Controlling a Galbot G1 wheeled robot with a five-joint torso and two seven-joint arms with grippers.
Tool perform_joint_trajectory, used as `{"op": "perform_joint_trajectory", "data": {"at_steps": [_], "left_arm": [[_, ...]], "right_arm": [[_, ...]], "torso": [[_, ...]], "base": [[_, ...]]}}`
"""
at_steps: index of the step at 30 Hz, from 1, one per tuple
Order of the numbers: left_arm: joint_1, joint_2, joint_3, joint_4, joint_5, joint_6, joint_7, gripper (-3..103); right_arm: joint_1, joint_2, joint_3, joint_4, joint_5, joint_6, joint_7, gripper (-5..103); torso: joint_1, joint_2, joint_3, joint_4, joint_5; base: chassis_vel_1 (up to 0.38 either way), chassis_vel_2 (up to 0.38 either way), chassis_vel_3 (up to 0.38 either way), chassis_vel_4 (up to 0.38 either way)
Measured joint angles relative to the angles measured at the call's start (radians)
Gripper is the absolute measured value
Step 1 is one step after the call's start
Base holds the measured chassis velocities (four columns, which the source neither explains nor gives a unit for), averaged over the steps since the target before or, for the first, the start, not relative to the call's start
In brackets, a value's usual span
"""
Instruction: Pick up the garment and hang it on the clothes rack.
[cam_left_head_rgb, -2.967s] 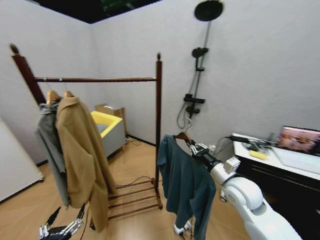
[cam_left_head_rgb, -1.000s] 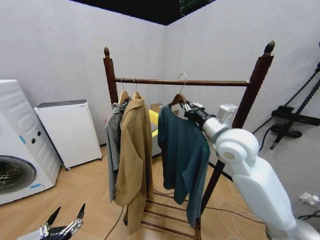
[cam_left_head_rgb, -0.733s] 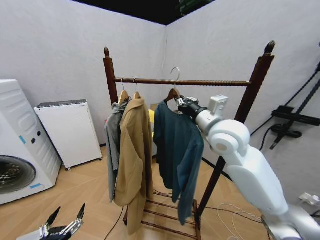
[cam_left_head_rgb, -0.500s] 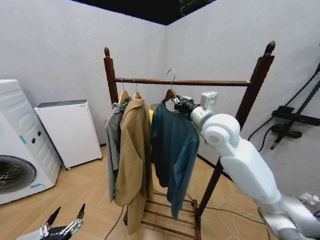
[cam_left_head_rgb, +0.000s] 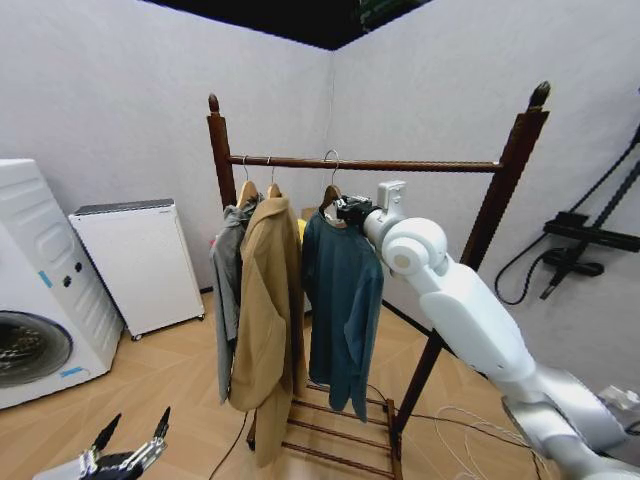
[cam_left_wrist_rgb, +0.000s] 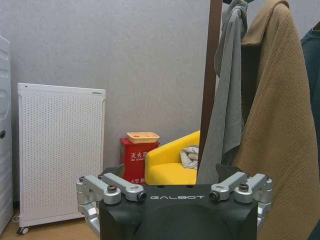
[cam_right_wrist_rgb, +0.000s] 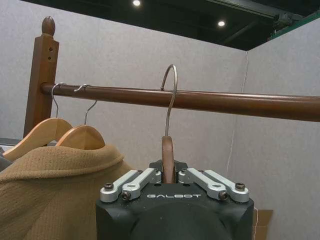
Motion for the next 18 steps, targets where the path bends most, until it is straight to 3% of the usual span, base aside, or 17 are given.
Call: {"op": "perform_joint_trajectory", "data": {"at_steps": [18], "left_arm": [[0.0,0.0,0.0,0.0,0.0,0.0,0.0,100]], "right_arm": [[0.08,0.02,-0.037,-0.093,0.015,-0.001,-0.019,9]], "torso": [[0.0,0.0,0.0,0.0,0.0]], "base": [[0.0,0.0,0.0,0.0]]}}
